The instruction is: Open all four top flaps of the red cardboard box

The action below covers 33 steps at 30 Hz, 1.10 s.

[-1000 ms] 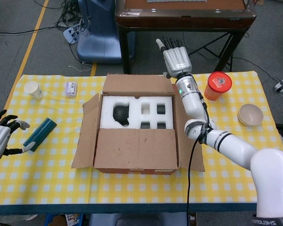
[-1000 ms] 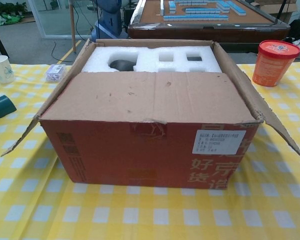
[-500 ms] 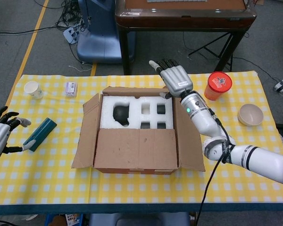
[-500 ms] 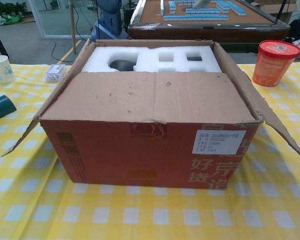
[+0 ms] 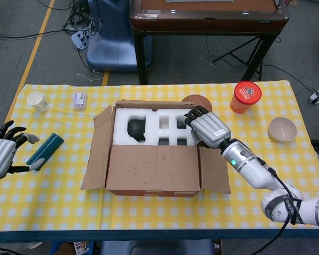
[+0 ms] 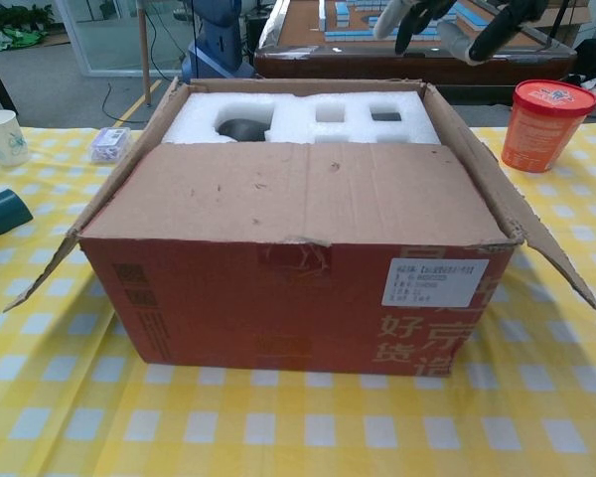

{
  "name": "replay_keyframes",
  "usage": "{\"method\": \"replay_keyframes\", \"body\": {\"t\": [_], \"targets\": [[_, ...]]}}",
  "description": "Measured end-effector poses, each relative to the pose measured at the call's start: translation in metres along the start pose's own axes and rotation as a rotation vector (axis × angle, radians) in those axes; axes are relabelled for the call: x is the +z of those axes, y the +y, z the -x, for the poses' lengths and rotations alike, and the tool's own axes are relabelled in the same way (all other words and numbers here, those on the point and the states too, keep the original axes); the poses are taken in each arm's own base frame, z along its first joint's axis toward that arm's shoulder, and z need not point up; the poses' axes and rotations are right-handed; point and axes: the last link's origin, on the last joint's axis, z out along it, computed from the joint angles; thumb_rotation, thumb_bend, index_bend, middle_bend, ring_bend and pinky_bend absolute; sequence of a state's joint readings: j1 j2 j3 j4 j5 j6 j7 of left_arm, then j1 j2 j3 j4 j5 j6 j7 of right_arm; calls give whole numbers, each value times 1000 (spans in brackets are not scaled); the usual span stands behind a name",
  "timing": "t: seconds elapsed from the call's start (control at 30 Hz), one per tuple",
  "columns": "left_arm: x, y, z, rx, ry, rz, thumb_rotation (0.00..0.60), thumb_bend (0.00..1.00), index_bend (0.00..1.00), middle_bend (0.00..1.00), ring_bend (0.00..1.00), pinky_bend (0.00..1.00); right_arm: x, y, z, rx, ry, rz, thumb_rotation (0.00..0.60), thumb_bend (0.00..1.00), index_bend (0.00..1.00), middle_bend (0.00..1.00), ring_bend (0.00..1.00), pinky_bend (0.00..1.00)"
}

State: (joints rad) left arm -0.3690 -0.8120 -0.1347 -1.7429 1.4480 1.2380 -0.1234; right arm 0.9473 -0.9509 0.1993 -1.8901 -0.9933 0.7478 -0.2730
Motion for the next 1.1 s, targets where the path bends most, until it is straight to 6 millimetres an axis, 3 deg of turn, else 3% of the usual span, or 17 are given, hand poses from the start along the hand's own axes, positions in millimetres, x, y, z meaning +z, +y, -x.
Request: {"method": "replay_keyframes", "body": {"t": [0.23,0.43,1.1], "targets": [[0,1,1,-9,6,1,381,235,444,409,190,0,-19,3,28,3,-70,-18,600,842,192,230,140,74],[-1,1,2,-17,12,1,381,234,444,409,190,0,-20,1,45,10,-109,-33,600,842,201,230,140,74],[-3,-3,5,-20,7,-4,383,234,443,409,190,0,-12,-4,55,45,-133,-45,600,842,239,230,140,74]]}}
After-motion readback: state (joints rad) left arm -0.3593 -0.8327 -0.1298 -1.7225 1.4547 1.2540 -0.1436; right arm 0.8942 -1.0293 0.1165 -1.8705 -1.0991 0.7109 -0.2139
